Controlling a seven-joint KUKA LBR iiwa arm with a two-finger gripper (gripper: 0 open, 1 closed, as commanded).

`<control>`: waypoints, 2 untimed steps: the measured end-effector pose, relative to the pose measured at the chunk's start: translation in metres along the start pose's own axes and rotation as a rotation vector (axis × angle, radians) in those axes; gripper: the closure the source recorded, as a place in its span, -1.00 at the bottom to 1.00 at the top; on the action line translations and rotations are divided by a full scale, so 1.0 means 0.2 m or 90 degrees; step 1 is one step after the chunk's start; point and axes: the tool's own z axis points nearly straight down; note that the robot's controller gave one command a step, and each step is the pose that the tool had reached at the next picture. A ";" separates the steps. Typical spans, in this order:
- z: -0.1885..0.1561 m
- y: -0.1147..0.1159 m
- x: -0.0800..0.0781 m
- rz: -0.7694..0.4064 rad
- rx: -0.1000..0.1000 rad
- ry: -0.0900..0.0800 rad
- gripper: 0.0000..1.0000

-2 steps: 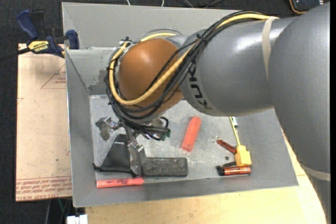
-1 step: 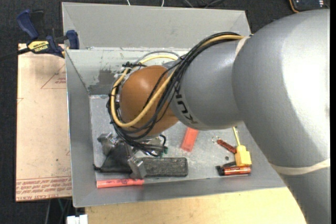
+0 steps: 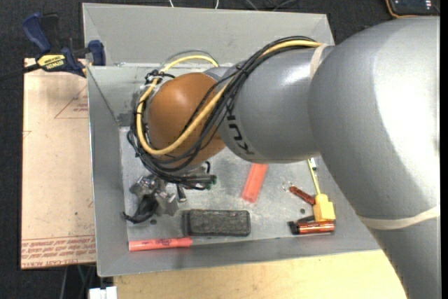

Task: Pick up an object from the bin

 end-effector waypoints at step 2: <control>-0.03 0.00 0.00 0.001 -0.001 0.000 1.00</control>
Offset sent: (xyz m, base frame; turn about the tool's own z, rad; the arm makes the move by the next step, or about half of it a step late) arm 0.0000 -0.0001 0.0258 0.0000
